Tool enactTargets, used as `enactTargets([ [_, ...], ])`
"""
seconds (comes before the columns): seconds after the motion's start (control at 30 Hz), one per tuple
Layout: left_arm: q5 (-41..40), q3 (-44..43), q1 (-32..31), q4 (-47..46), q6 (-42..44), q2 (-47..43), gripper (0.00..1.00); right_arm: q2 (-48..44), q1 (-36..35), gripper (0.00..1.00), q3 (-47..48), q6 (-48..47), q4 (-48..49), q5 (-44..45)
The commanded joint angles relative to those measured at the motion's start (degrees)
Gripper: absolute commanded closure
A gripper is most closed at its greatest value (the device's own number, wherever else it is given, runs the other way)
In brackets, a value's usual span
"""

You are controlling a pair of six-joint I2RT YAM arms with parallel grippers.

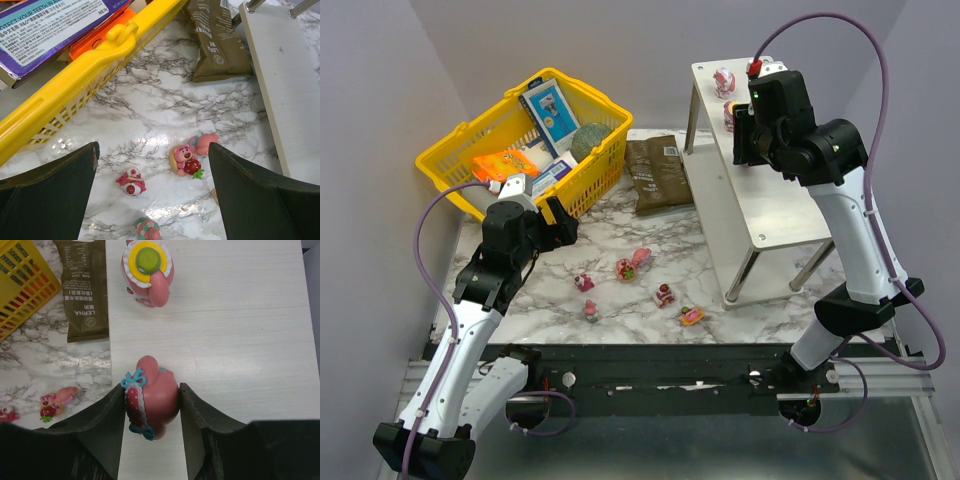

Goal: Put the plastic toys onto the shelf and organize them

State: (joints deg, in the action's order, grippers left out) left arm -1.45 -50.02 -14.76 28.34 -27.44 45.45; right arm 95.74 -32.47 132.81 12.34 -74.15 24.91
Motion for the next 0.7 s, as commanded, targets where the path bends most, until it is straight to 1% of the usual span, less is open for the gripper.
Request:
enactTargets([
  [0.0,-0.13,0.19,-0.26,-1.09,0.72,-0.54,0.01,0.67,0.56,0.47,0.16,-0.56,-0.29,-1.79],
  [0.3,0.05,0.01,-0.26,-1.09,0.63,-0.36,0.01,0.32,0.48,0.34,0.6,-1.0,-0.03,-0.65],
  [0.53,-0.13,-0.43,-0.26,-1.0,0.63,-0.45,0.01,-1.96,0.48,0.17,0.78,-2.05,2.6,-0.82],
  [0.67,-0.04,-0.61,-0.26,-1.0,0.63,-0.36,0.01,-4.94,0.48,0.12,-0.27,-2.84,4.97,-1.88],
])
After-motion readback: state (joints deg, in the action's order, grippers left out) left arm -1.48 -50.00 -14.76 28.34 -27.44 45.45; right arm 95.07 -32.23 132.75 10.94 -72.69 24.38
